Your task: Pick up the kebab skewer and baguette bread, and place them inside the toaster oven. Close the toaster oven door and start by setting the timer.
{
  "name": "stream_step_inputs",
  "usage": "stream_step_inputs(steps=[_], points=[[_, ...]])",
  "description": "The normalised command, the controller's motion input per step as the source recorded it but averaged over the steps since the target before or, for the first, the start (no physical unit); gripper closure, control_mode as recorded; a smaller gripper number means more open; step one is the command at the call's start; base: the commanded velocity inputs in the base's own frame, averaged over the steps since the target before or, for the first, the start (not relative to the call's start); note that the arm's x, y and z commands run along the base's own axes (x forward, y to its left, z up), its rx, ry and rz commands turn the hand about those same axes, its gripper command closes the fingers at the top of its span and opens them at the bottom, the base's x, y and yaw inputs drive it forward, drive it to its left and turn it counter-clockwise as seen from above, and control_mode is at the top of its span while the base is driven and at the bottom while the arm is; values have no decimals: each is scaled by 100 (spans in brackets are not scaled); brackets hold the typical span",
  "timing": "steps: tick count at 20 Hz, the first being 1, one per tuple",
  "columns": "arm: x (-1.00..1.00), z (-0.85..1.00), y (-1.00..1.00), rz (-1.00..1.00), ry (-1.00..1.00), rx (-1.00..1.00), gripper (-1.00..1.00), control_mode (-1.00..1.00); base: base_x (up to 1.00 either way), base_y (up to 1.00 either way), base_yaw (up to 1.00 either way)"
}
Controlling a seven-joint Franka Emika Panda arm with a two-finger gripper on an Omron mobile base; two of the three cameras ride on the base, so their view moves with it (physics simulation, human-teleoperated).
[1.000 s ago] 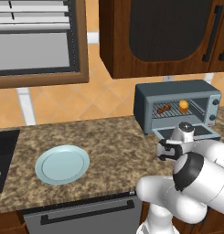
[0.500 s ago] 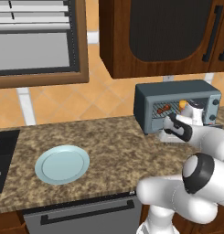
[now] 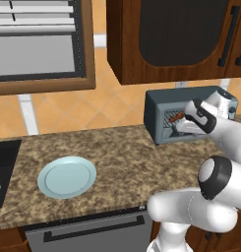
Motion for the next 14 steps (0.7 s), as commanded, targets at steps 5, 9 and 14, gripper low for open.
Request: stream_step_inputs(steps=[5,9,14], points=[[26,-1,0,0,-16,0,-100,-100,0,0,0],[37,0,0,0,-9,0,-100,-100,0,0,0],[54,-3,0,0,0,0,-100,-100,0,0,0]])
